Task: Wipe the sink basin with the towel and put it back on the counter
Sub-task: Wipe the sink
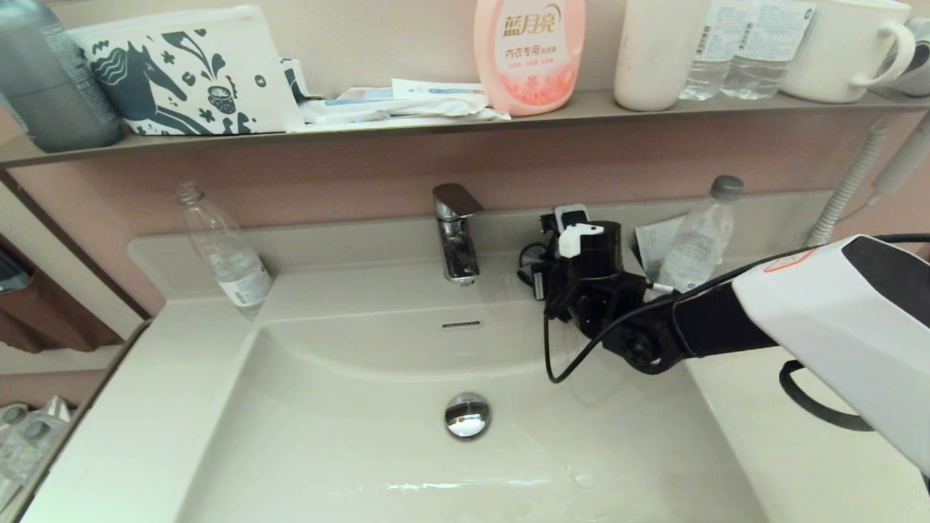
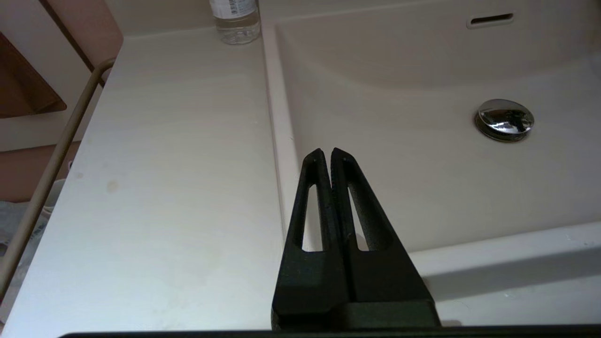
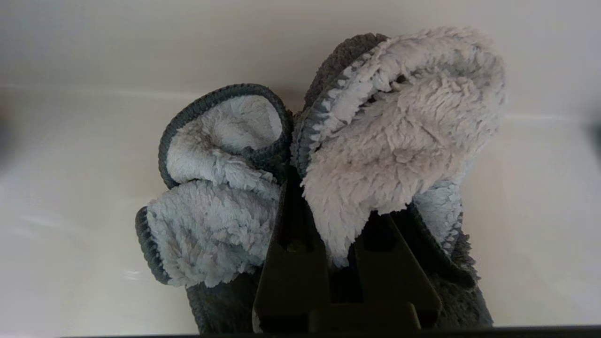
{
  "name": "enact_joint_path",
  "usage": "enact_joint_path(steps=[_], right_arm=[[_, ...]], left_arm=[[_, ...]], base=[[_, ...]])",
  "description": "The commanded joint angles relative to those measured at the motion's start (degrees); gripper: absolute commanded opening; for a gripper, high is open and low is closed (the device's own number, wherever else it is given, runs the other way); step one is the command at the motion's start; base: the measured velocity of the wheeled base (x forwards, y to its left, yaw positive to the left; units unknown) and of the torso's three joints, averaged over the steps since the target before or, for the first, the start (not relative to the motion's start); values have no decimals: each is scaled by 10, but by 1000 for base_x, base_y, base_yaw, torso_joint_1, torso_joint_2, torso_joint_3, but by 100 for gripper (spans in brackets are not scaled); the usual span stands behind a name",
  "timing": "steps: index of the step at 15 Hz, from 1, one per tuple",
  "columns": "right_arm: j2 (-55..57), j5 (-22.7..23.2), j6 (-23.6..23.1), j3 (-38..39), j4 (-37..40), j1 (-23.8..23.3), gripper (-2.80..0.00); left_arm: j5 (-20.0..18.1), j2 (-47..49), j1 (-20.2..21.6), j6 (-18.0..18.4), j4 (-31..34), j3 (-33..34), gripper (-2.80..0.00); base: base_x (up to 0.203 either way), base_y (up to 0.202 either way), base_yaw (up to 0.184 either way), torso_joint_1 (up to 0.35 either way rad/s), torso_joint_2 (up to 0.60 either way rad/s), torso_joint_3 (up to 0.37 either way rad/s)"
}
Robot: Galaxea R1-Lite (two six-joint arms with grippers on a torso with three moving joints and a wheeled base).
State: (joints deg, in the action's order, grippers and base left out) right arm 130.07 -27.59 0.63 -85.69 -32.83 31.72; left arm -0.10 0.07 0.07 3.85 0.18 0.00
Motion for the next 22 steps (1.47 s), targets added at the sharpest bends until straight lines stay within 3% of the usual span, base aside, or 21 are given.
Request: enact_joint_path(steps=[1, 6, 9, 10, 13, 15, 19, 22], right_arm=[[-38, -2, 0, 40, 1, -14, -280], [-139, 0, 2, 145, 7, -24, -280], [-233, 1, 35, 176, 90, -4, -280], [-269, 1, 53, 182, 149, 8, -280], [-397, 0, 111, 178, 422, 46, -280], [-466, -1, 139, 158, 582, 37, -280], [-505, 1, 153, 102, 824, -124, -280], [-506, 3, 146, 90, 887, -243, -280]], left_arm=[[0, 0, 0, 0, 0, 0, -280], [0, 0, 0, 0, 0, 0, -280], [0, 0, 0, 0, 0, 0, -280], [0, 0, 0, 0, 0, 0, -280], [0, 0, 0, 0, 0, 0, -280], [0, 0, 0, 0, 0, 0, -280], [0, 0, 0, 0, 0, 0, -280], [0, 0, 0, 0, 0, 0, -280]], base=[[0, 0, 0, 0, 0, 0], [0, 0, 0, 0, 0, 0], [0, 0, 0, 0, 0, 0], [0, 0, 0, 0, 0, 0], [0, 0, 0, 0, 0, 0], [0, 0, 0, 0, 0, 0], [0, 0, 0, 0, 0, 0], [0, 0, 0, 0, 0, 0]])
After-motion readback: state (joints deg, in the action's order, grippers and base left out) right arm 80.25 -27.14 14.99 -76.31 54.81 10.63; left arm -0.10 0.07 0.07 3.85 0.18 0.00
